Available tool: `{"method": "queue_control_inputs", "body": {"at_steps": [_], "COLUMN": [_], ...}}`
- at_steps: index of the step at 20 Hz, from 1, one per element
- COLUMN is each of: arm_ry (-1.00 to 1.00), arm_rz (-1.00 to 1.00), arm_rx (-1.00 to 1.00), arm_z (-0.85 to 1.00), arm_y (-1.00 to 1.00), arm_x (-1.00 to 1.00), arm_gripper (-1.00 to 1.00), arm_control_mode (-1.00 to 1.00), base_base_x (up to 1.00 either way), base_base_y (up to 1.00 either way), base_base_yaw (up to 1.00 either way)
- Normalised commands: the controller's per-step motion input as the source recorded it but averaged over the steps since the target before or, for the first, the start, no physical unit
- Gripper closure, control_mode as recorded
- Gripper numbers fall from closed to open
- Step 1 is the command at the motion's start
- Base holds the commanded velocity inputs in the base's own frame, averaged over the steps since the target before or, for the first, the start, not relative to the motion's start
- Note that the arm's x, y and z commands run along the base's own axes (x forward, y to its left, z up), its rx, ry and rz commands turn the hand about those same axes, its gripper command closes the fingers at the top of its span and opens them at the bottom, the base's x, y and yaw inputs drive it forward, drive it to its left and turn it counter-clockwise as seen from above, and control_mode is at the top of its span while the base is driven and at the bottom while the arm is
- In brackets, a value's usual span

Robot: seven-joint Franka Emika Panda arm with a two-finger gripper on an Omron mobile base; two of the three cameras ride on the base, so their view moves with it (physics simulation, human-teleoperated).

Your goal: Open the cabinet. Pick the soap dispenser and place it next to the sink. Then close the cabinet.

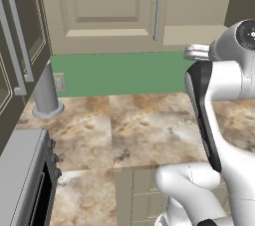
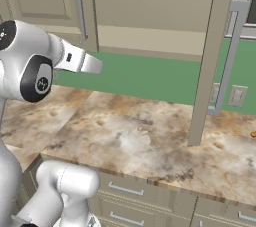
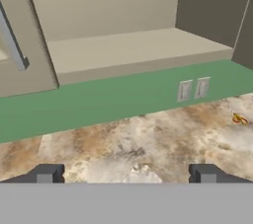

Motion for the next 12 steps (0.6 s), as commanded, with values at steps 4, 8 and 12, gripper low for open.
{"method": "queue_control_inputs", "body": {"at_steps": [4,8,12], "arm_ry": [0.13,0.12,0.03], "arm_rz": [-0.13,-0.06,0.0], "arm_rx": [0.0,0.0,0.0], "arm_z": [-0.02,0.0,-0.02], "arm_y": [-0.14,-0.11,-0.08], "arm_x": [-0.36,-0.28,-0.27], "arm_gripper": [-1.0,-1.0,-1.0], "arm_control_mode": [-1.0,-1.0,-1.0], "base_base_x": [0.0,0.0,0.0], "base_base_y": [0.0,0.0,0.0], "base_base_yaw": [0.0,0.0,0.0]}}
